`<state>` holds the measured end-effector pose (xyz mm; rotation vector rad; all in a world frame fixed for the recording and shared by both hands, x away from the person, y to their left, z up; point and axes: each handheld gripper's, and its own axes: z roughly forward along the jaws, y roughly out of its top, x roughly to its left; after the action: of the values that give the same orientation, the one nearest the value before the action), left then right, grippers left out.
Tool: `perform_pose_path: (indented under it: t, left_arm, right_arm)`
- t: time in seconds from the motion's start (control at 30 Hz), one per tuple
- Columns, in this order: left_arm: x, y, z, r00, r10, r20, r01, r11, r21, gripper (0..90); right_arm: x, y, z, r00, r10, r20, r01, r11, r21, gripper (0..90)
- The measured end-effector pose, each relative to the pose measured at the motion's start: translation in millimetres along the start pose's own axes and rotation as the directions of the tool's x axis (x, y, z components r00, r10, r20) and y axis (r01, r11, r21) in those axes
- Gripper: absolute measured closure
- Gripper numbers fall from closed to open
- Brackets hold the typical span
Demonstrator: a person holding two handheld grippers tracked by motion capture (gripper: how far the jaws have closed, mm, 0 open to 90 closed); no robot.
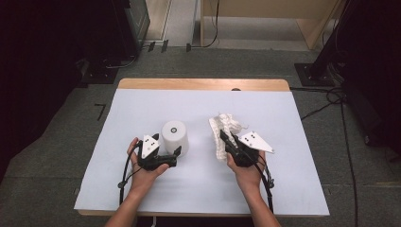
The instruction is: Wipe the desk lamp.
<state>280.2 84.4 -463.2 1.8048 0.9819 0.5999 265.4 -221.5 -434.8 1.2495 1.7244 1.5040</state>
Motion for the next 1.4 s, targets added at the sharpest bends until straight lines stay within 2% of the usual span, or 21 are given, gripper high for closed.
perform_pose_path:
  t: [0.07, 0.13, 0.2, 0.37, 0.43, 0.47, 0.53, 0.63, 0.67, 0.7, 0.77, 0.83, 1.0, 1.07, 1.23, 1.4]
  left_arm:
    - [2.1, 1.3, -11.2, 0.9999, -0.010, 0.004, 0.010, 0.9998, -0.015, 4.0]
    - [4.6, 2.0, -21.6, 0.9998, -0.015, -0.015, 0.015, 0.9988, -0.046, 4.0]
    - [10.0, 2.3, -33.7, 0.9990, -0.038, -0.024, 0.036, 0.9971, -0.067, 4.0]
    - [20.7, -5.3, -54.9, 0.9955, -0.089, -0.032, 0.087, 0.9929, -0.081, 4.0]
    - [24.2, -8.8, -61.8, 0.9941, -0.101, -0.040, 0.098, 0.9916, -0.084, 4.0]
    - [26.4, -10.1, -64.9, 0.9939, -0.100, -0.046, 0.096, 0.9920, -0.082, 4.0]
    - [30.1, -13.1, -70.0, 0.9927, -0.106, -0.058, 0.101, 0.9913, -0.084, 4.0]
    - [34.7, -18.9, -75.3, 0.9928, -0.086, -0.083, 0.080, 0.9939, -0.077, 4.0]
    - [36.0, -20.2, -75.9, 0.9923, -0.089, -0.086, 0.083, 0.9936, -0.076, 4.0]
    - [38.2, -21.8, -76.8, 0.9913, -0.096, -0.090, 0.090, 0.9932, -0.074, 4.0]
    - [42.4, -23.7, -77.2, 0.9885, -0.116, -0.097, 0.109, 0.9910, -0.078, 4.0]
    - [45.5, -24.6, -77.2, 0.9876, -0.118, -0.103, 0.111, 0.9912, -0.073, 4.1]
    - [48.4, -29.2, -75.2, 0.9850, -0.129, -0.115, 0.122, 0.9907, -0.060, 4.0]
    - [49.0, -29.6, -75.4, 0.9848, -0.127, -0.119, 0.120, 0.9910, -0.059, 4.0]
    - [53.1, -30.1, -78.8, 0.9814, -0.144, -0.127, 0.136, 0.9881, -0.071, 4.0]
    - [59.9, -31.0, -84.3, 0.9763, -0.162, -0.143, 0.152, 0.9852, -0.079, 4.0]
  right_arm:
    - [-3.0, 0.3, 4.4, 0.9999, 0.004, 0.010, -0.004, 1.000, 0.004, 80.0]
    - [-6.4, 0.1, 11.2, 0.9996, 0.006, 0.026, -0.006, 1.000, 0.020, 80.0]
    - [-8.8, -0.5, 16.7, 0.9993, -0.009, 0.037, 0.008, 1.000, 0.027, 80.0]
    - [-15.6, -4.2, 28.1, 0.9963, -0.032, 0.080, 0.028, 0.998, 0.059, 79.8]
    - [-20.4, -7.8, 31.3, 0.9936, -0.047, 0.103, 0.039, 0.996, 0.077, 79.4]
    - [-21.7, -9.9, 32.1, 0.9933, -0.039, 0.109, 0.029, 0.996, 0.087, 78.8]
    - [-24.6, -14.1, 34.1, 0.9916, -0.051, 0.119, 0.038, 0.993, 0.112, 76.5]
    - [-28.1, -21.1, 35.5, 0.9907, -0.057, 0.123, 0.038, 0.987, 0.158, 68.8]
    - [-29.4, -24.5, 35.8, 0.9881, -0.076, 0.134, 0.049, 0.980, 0.194, 65.7]
    - [-31.0, -26.2, 35.4, 0.9871, -0.087, 0.135, 0.059, 0.978, 0.200, 63.2]
    - [-35.0, -28.4, 32.9, 0.9848, -0.091, 0.148, 0.058, 0.975, 0.215, 55.5]
    - [-40.9, -28.2, 28.2, 0.9825, -0.086, 0.165, 0.046, 0.972, 0.229, 42.3]
    - [-46.4, -23.7, 12.6, 0.9745, -0.107, 0.197, 0.062, 0.973, 0.224, 15.7]
    - [-49.0, -21.8, 6.5, 0.9730, -0.110, 0.203, 0.065, 0.974, 0.217, 12.1]
    - [-58.4, -19.1, -13.6, 0.9756, -0.096, 0.197, 0.062, 0.983, 0.172, 4.4]
    - [-70.0, -20.3, -38.4, 0.9713, -0.106, 0.213, 0.079, 0.988, 0.133, 1.0]
